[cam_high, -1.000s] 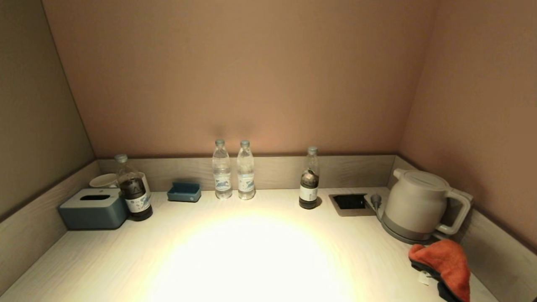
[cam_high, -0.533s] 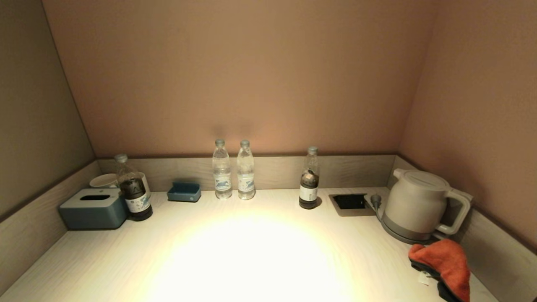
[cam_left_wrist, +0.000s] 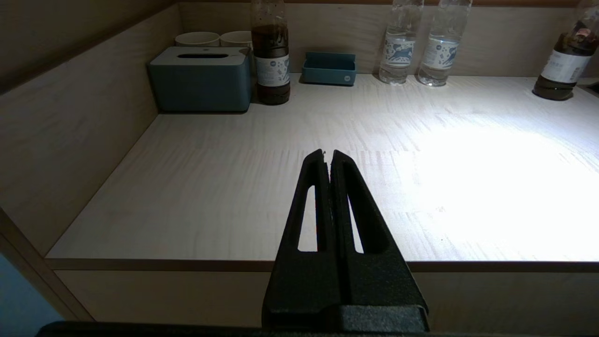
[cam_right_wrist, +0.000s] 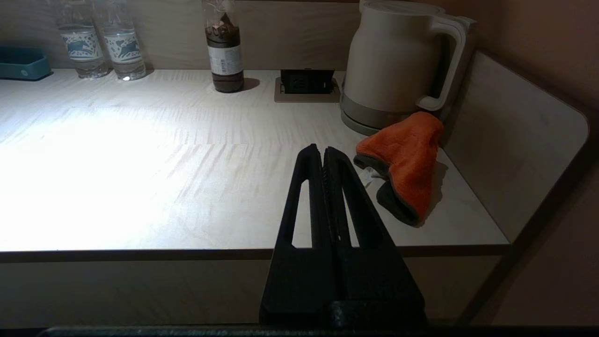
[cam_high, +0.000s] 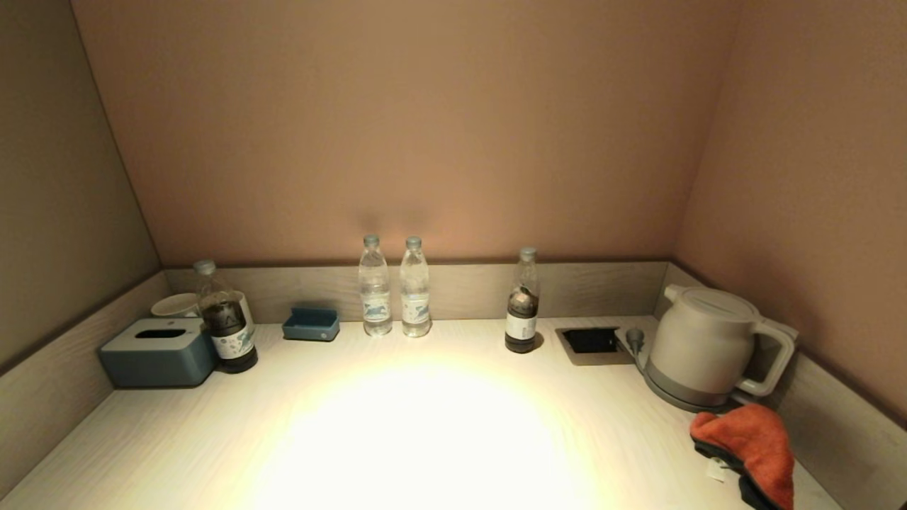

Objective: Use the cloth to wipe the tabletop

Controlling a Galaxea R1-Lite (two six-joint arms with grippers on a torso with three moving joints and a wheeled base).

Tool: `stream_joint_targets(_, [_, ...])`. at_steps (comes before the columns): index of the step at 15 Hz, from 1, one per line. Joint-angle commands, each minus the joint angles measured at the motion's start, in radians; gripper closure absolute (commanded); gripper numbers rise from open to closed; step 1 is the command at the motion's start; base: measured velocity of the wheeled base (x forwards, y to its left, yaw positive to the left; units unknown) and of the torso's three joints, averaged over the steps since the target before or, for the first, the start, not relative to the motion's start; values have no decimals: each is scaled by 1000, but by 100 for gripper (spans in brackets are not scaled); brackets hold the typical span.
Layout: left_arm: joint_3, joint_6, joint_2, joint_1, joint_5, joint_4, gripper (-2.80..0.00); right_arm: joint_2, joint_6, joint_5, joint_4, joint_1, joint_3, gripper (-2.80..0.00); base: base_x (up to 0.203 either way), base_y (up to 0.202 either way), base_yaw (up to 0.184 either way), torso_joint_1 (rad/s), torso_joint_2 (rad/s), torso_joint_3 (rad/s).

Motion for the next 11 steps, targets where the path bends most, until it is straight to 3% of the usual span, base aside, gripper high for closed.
stream_joint_targets(1, [0, -1, 0, 0, 0, 0, 0, 0, -1, 1, -2, 0, 0, 0, 0, 0, 0, 0, 0, 0])
stream_joint_targets(11, [0, -1, 0, 0, 0, 0, 0, 0, 8, 0, 0, 0, 0, 0, 0, 0, 0, 0, 0, 0])
